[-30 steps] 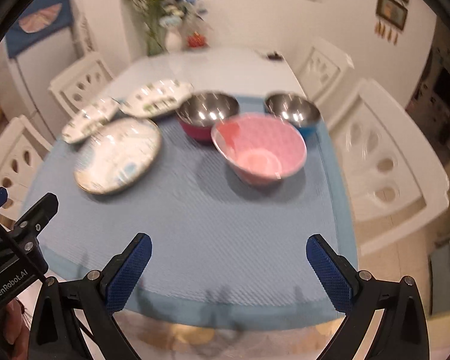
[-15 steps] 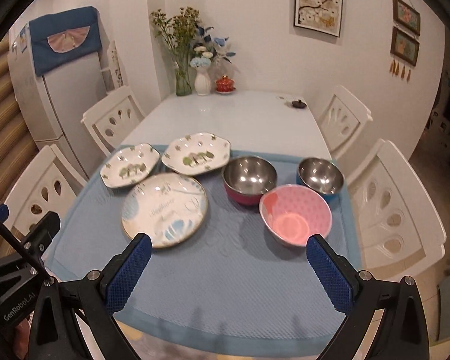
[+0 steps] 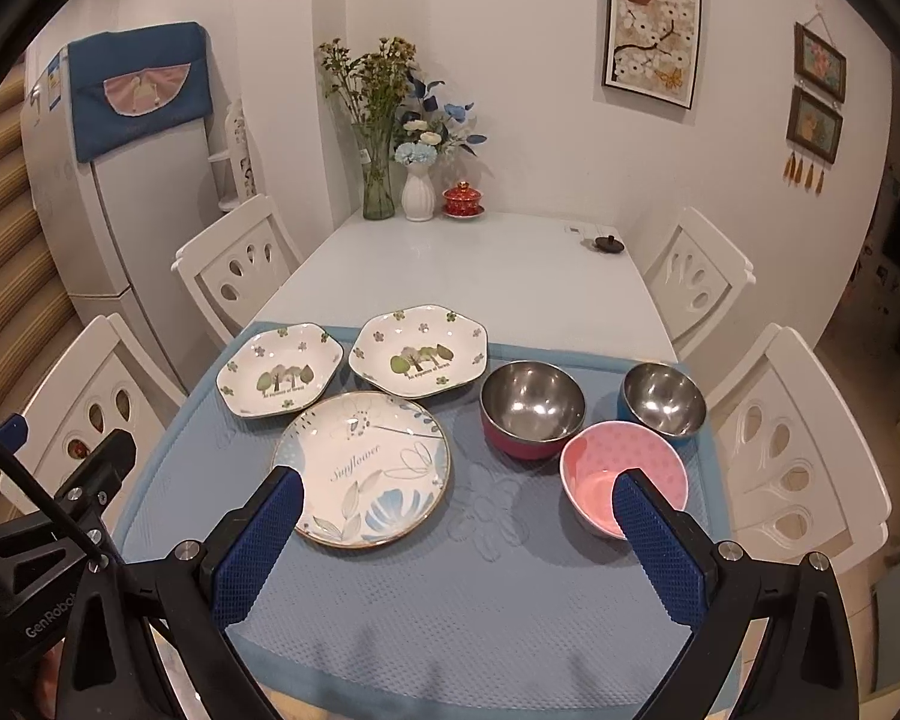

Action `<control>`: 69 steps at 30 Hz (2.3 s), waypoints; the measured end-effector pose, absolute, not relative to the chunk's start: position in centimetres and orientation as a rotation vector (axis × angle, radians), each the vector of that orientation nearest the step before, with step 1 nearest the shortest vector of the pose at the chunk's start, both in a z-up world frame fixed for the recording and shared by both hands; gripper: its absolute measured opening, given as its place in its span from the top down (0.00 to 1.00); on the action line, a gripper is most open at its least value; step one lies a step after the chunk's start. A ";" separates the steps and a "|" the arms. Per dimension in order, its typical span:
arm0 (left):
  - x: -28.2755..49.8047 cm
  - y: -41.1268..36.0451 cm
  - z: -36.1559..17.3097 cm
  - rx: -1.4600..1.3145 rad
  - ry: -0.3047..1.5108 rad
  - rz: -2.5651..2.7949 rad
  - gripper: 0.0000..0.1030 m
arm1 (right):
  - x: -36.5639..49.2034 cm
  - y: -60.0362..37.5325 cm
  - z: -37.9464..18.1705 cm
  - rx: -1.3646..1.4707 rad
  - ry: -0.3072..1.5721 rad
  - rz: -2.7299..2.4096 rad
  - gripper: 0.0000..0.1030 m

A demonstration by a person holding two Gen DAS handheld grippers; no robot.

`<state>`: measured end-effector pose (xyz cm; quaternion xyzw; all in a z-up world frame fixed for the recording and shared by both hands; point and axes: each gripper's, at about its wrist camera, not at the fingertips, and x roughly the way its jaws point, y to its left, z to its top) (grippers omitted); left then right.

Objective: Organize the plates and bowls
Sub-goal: 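Move the right gripper toward the rim of the round Sunflower plate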

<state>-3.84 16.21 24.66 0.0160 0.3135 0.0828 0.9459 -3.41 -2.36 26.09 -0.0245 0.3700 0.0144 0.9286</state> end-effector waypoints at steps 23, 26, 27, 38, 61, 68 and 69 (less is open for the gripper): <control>1.1 20.8 24.6 0.005 0.625 0.125 0.01 | -1.0 -1.3 26.5 -0.041 0.702 -0.193 0.00; 1.6 21.5 23.9 0.004 0.644 0.120 0.01 | -0.3 -0.6 25.5 -0.047 0.743 -0.189 0.00; 1.9 21.8 23.6 0.001 0.654 0.119 0.01 | -0.1 -0.3 25.2 -0.051 0.750 -0.192 0.00; 4.2 23.2 21.8 0.026 0.684 0.080 0.01 | 2.0 1.5 23.4 -0.038 0.796 -0.195 0.00; 11.1 24.1 16.1 0.030 0.813 0.038 0.01 | 8.0 1.9 18.6 0.002 0.901 -0.253 0.00; 12.4 23.9 14.4 0.030 0.853 0.033 0.01 | 9.7 1.8 16.2 0.005 0.963 -0.247 0.00; 12.6 23.8 14.2 0.033 0.857 0.033 0.01 | 10.0 1.6 15.9 0.011 0.973 -0.244 0.00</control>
